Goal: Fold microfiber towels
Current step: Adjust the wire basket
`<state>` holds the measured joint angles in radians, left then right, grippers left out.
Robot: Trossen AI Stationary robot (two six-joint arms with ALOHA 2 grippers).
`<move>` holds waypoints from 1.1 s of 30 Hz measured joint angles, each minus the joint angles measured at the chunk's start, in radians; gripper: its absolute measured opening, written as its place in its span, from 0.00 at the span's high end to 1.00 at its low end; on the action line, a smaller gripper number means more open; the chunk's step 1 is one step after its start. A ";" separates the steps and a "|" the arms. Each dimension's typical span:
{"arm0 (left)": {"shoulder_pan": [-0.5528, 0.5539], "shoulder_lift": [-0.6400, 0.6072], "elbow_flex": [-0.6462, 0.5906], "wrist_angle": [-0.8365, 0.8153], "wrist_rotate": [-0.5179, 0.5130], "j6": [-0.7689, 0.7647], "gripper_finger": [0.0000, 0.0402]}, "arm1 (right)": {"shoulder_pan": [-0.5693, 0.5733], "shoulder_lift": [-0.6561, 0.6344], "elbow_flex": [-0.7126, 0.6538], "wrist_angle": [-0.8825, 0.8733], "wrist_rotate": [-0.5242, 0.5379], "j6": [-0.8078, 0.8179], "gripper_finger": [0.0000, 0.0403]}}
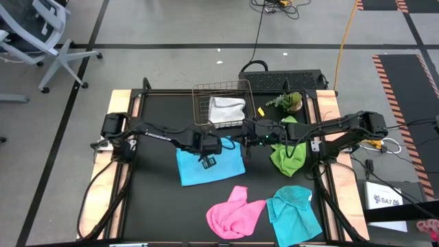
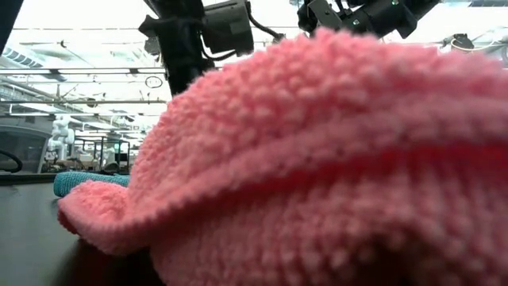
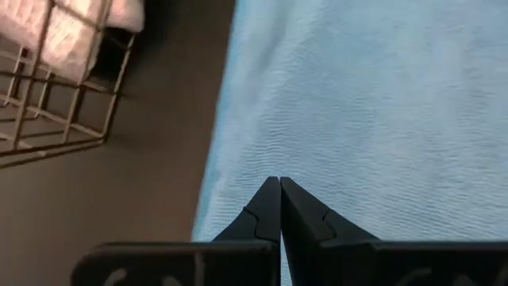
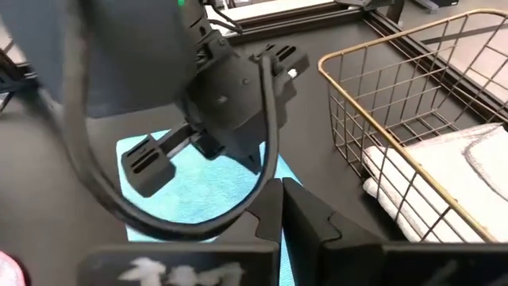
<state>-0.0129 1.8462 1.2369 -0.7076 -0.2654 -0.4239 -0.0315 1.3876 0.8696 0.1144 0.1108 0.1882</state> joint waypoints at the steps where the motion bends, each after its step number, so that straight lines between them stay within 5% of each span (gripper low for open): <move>1: 0.007 0.000 0.000 -0.004 0.000 0.002 0.99 | 0.000 0.000 0.000 -0.002 0.000 -0.002 1.00; 22: 0.208 0.000 0.000 -0.022 -0.080 0.082 0.99 | 0.000 0.000 0.000 -0.195 -0.001 -0.017 1.00; 33: 0.221 0.000 0.000 -0.021 -0.076 0.085 0.99 | -0.081 0.003 -0.021 -0.286 0.252 -0.112 1.00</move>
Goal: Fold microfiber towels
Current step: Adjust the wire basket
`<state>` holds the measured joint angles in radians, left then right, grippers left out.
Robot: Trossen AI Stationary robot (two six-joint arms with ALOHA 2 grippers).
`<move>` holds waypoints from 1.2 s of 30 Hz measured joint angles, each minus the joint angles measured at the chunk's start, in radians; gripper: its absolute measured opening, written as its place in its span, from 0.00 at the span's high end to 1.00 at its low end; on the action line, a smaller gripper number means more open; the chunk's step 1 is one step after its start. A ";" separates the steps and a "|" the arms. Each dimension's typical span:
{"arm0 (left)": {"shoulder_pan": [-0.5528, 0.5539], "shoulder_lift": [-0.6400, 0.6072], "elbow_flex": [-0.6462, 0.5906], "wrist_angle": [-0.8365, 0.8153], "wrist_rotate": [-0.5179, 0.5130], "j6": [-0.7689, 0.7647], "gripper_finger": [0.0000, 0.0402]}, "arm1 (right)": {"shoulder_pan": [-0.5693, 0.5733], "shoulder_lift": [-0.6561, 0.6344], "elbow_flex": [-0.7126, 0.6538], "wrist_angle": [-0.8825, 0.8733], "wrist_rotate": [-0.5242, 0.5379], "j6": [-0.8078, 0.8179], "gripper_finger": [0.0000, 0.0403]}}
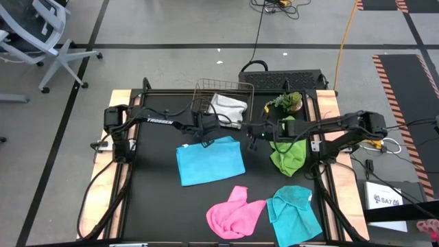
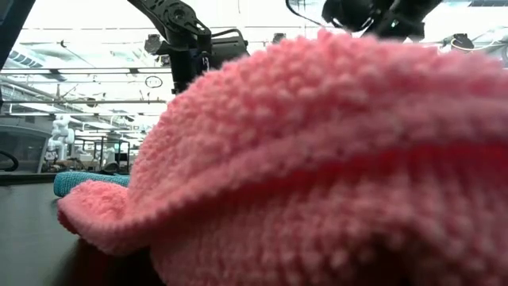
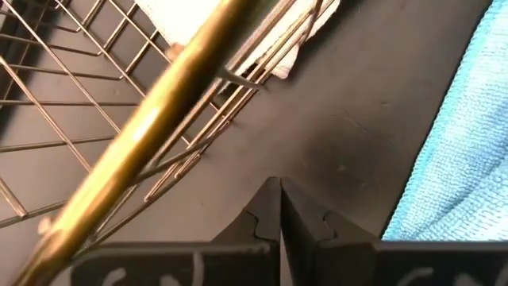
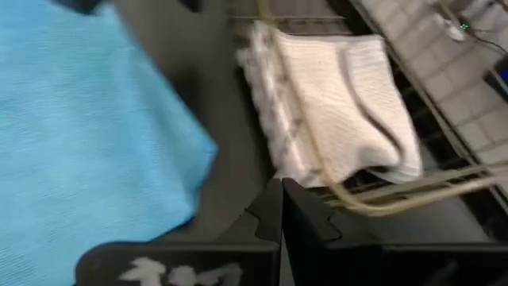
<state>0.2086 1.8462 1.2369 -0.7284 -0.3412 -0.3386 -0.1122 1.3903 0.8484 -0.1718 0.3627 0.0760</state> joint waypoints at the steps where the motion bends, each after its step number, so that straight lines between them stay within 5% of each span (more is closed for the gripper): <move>1: 0.000 0.000 0.000 0.000 0.000 0.000 0.99 | -0.014 0.000 -0.010 0.021 0.000 -0.001 1.00; 14: 0.013 0.000 0.000 0.000 0.001 0.037 0.99 | -0.118 0.001 -0.126 0.187 -0.027 -0.021 1.00; 36: 0.058 -0.001 0.000 0.000 0.010 0.073 0.98 | -0.210 0.002 -0.130 0.221 -0.026 -0.100 1.00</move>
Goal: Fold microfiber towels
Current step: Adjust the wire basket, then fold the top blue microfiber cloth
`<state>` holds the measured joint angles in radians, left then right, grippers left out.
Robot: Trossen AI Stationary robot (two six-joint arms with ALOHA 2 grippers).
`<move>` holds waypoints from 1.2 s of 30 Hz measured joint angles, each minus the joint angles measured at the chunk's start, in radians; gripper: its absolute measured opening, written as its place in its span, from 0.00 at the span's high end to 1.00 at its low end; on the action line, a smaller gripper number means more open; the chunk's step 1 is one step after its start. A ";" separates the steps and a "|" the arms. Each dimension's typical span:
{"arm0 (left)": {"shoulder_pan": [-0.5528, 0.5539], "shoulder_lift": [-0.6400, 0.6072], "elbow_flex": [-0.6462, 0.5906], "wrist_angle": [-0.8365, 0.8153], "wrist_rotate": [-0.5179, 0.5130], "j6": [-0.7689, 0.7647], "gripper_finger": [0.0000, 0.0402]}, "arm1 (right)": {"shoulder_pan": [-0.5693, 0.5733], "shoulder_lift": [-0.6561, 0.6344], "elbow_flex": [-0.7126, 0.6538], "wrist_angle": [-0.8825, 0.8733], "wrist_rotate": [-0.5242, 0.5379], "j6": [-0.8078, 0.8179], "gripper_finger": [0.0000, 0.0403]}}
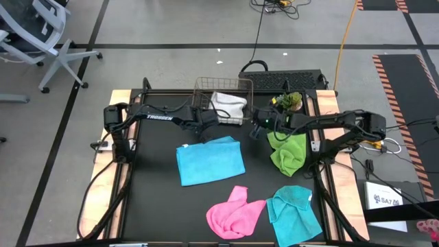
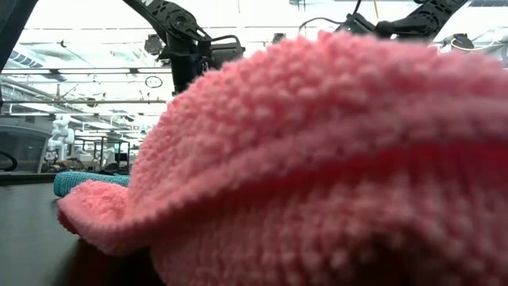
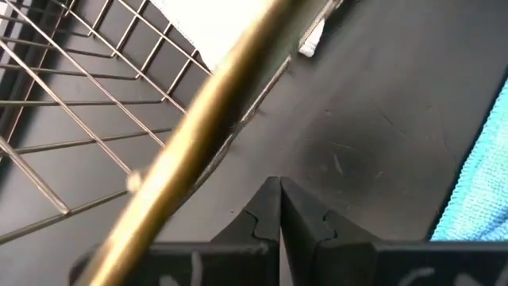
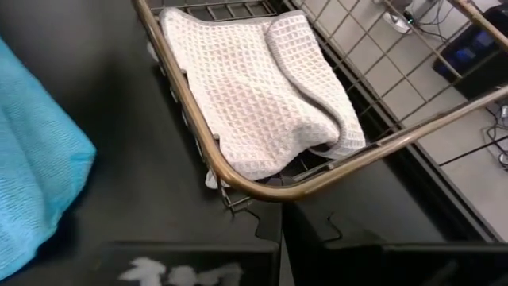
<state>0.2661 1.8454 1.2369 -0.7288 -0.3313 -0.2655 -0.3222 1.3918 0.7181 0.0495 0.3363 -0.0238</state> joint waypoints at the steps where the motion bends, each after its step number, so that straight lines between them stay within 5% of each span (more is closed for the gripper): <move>1: 0.000 0.000 0.000 0.000 0.000 0.002 0.98 | -0.004 0.000 0.000 0.006 0.000 0.000 1.00; 10: -0.041 0.000 0.000 -0.024 0.017 -0.056 0.94 | 0.027 -0.017 0.000 0.017 -0.126 0.083 1.00; 20: -0.153 -0.038 0.000 -0.083 0.019 -0.153 0.86 | 0.125 -0.110 0.000 -0.075 -0.125 0.120 0.99; 28: -0.251 -0.166 0.000 -0.214 0.020 -0.386 0.82 | 0.234 -0.183 -0.001 -0.235 -0.131 0.312 0.85; 36: -0.342 -0.190 0.001 -0.238 -0.008 -0.563 0.82 | 0.344 -0.148 0.000 -0.155 -0.132 0.409 0.73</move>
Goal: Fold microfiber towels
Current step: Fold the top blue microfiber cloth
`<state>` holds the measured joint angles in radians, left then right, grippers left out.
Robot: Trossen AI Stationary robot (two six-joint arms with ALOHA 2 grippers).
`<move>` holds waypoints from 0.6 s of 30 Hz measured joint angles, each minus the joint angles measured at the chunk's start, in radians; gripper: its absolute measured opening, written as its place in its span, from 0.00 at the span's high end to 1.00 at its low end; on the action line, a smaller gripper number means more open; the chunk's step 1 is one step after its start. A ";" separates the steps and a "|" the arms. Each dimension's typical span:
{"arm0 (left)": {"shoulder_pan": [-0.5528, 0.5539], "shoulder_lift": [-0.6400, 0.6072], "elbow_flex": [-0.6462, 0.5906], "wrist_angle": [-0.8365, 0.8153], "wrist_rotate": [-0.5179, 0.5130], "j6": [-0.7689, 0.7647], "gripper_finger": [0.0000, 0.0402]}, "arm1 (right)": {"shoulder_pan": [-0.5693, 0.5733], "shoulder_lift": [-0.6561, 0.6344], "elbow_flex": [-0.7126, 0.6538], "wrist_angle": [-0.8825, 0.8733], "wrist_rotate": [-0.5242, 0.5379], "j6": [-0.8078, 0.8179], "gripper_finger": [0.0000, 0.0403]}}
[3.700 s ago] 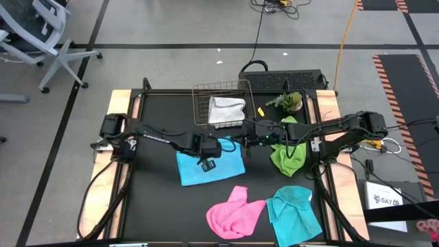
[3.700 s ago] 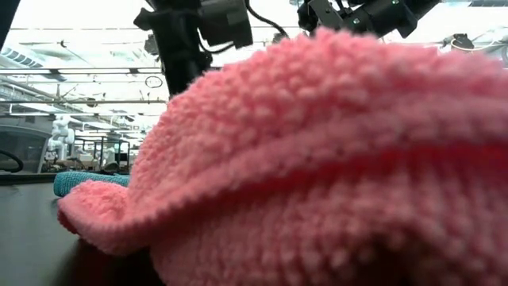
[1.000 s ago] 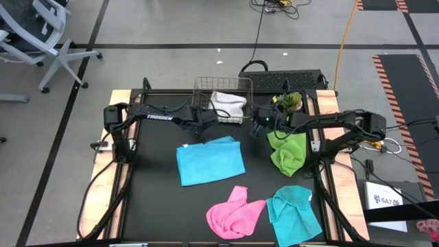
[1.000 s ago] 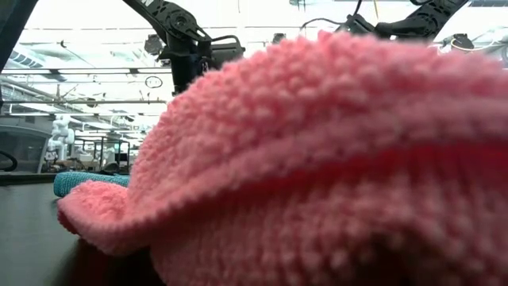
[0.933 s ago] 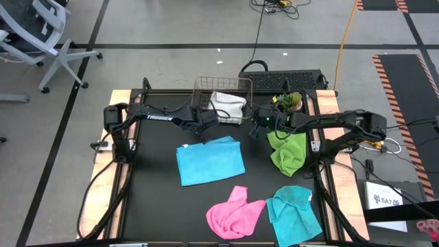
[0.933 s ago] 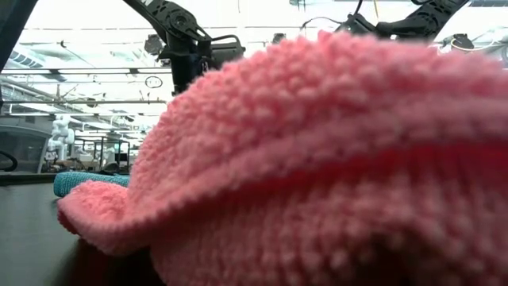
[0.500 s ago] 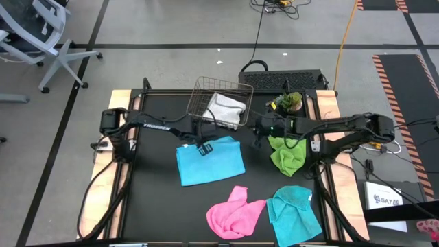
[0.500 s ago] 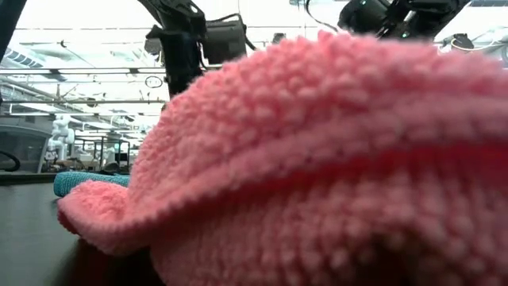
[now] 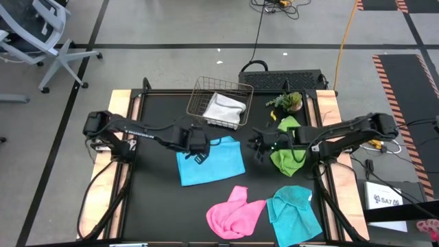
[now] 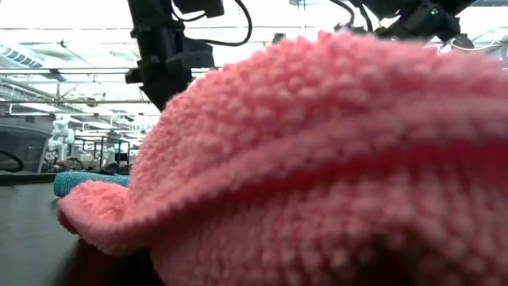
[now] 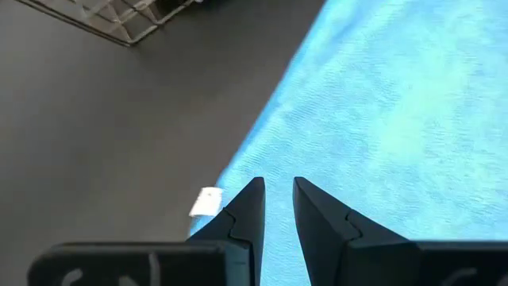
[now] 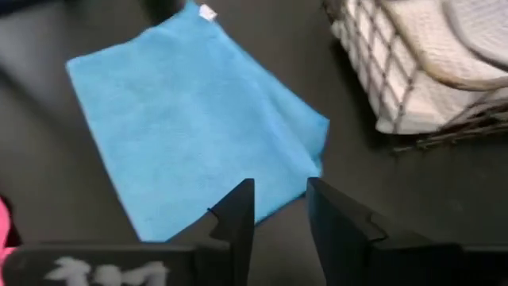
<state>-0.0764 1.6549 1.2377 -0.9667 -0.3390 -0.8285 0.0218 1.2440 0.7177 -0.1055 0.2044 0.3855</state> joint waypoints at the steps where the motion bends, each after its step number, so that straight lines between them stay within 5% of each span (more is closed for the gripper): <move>1: -0.009 0.007 0.000 0.004 0.000 -0.012 0.82 | 0.009 0.009 0.000 0.023 0.000 0.000 0.72; 9: -0.108 0.085 0.000 0.102 0.000 -0.050 0.82 | 0.056 0.057 0.001 0.030 -0.054 0.064 0.73; 18: -0.186 0.220 -0.001 0.153 0.052 -0.076 0.92 | 0.097 0.072 0.000 0.163 -0.131 0.068 0.98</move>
<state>-0.2621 1.8750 1.2369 -0.8141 -0.2873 -0.9047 0.1184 1.3159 0.7181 0.0577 0.0733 0.4538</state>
